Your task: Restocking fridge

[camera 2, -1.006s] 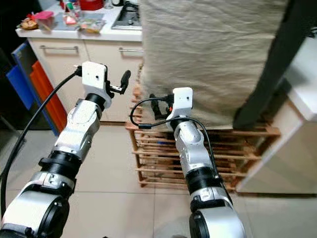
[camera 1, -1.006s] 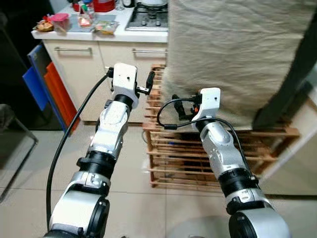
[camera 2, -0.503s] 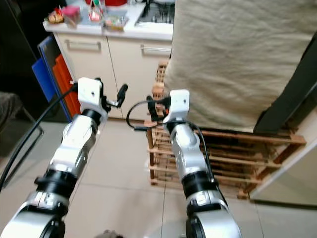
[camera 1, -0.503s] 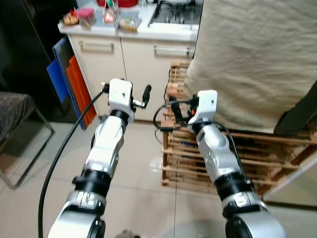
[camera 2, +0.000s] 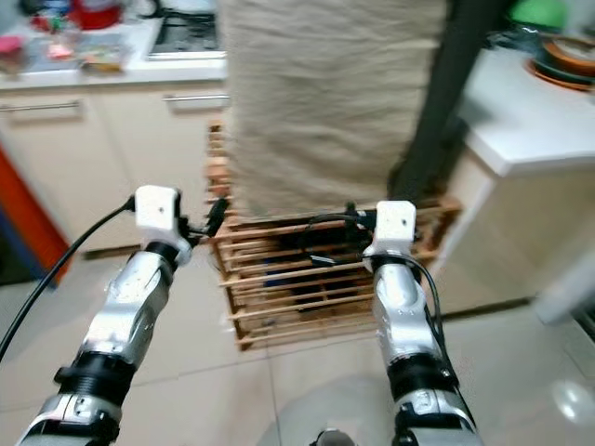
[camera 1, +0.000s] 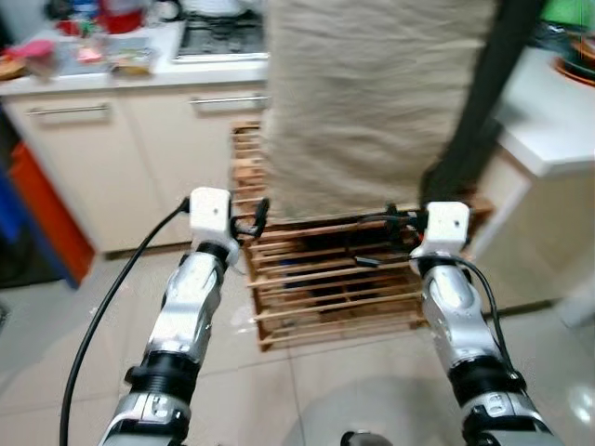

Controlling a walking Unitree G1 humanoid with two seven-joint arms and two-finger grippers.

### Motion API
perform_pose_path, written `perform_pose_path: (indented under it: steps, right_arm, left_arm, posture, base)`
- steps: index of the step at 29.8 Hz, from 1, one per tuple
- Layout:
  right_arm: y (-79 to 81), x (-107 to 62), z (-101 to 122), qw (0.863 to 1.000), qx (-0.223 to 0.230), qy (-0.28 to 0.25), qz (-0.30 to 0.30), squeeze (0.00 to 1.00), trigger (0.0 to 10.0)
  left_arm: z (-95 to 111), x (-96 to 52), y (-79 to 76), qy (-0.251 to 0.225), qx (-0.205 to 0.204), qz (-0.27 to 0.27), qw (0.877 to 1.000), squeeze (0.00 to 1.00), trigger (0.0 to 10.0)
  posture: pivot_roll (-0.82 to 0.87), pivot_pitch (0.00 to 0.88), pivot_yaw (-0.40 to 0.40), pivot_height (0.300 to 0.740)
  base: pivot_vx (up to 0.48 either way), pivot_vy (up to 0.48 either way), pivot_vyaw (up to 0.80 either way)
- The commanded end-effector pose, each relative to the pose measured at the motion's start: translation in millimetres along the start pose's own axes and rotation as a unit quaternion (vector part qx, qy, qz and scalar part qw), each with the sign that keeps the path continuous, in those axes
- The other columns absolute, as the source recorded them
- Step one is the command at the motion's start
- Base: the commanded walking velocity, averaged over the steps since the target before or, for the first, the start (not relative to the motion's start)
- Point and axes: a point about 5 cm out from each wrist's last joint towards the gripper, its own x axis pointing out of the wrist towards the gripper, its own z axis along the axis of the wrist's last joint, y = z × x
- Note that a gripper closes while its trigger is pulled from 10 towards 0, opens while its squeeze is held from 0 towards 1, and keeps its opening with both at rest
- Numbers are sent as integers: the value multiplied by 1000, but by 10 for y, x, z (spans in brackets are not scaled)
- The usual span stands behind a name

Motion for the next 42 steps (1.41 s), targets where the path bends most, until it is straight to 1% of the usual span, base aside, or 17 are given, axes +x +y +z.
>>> perform_pose_path:
  steps: [1,2,4,6,8,12,14,16,19,20,23,27,30,34,38,41,42]
  right_arm:
    - [-54,-27,-62,1000,-2,10,-11,0,10000]
    - [-72,-38,-78,1000,-5,12,-14,0,10000]
    - [-29,-32,-94,1000,-1,16,-2,0,10000]
    - [25,-21,-83,1000,2,16,5,0,10000]
    - [79,-15,-45,1000,2,5,12,0,10000]
    - [199,-22,-24,999,-18,-2,38,0,10000]
    - [246,-18,-43,999,3,6,42,0,10000]
    - [246,-5,-50,999,17,15,37,0,10000]
    - [242,7,-42,999,21,19,37,0,10000]
    - [234,15,-33,999,22,22,36,0,10000]
    - [201,38,-37,998,45,39,29,0,10000]
    - [193,47,-30,998,36,38,36,0,10000]
    - [194,52,-30,998,35,39,37,0,10000]
    - [228,48,-33,997,43,43,39,0,10000]
    - [233,39,-41,997,43,45,41,0,10000]
    - [227,35,-49,997,40,47,42,0,10000]
    - [221,35,-49,997,38,47,42,0,10000]
  left_arm:
    - [14,-22,23,1,10,3,1000,0,10000]
    - [8,-32,20,1,10,4,1000,0,10000]
    - [38,-11,-14,-3,8,8,1000,0,10000]
    - [84,13,-53,-10,13,3,1000,0,10000]
    - [138,31,-86,-21,23,-5,1000,0,10000]
    - [172,29,-88,-26,24,-8,999,0,10000]
    - [149,26,-69,-20,24,-4,1000,0,10000]
    - [129,21,-59,-15,18,7,1000,0,10000]
    - [108,10,-54,-10,8,19,1000,0,10000]
    - [68,-3,-52,-1,2,28,1000,0,10000]
    - [-33,-43,-64,21,-20,40,999,0,10000]
    - [-26,-45,-82,18,-19,39,999,0,10000]
    - [-26,-52,-85,17,-11,39,999,0,10000]
    - [-66,-102,-83,25,17,34,999,0,10000]
    - [-80,-116,-89,29,17,33,999,0,10000]
    - [-72,-107,-84,27,10,38,999,0,10000]
    - [-70,-102,-86,27,16,38,999,0,10000]
  posture:
    - [-134,0,44,740]
    - [-135,0,47,740]
    - [-136,0,50,740]
    - [-139,0,55,740]
    - [-141,0,59,740]
    - [-147,0,65,740]
    - [-148,0,62,740]
    - [-151,0,56,740]
    - [-152,0,52,740]
    - [-152,0,44,740]
    - [-150,0,33,740]
    - [-144,0,26,740]
    - [-141,0,23,740]
    - [-138,0,23,740]
    - [-137,0,22,740]
    - [-140,0,19,740]
    - [-142,0,16,740]
  base:
    - [0,0,-788]
    - [0,0,-788]
    - [0,0,-788]
    - [0,0,0]
    - [0,0,0]
    - [0,0,0]
    - [0,0,-800]
    - [0,0,-344]
    - [0,0,0]
    - [0,0,0]
    - [0,0,0]
    - [0,0,0]
    - [0,0,0]
    - [0,0,0]
    - [0,0,0]
    - [0,0,0]
    - [0,0,0]
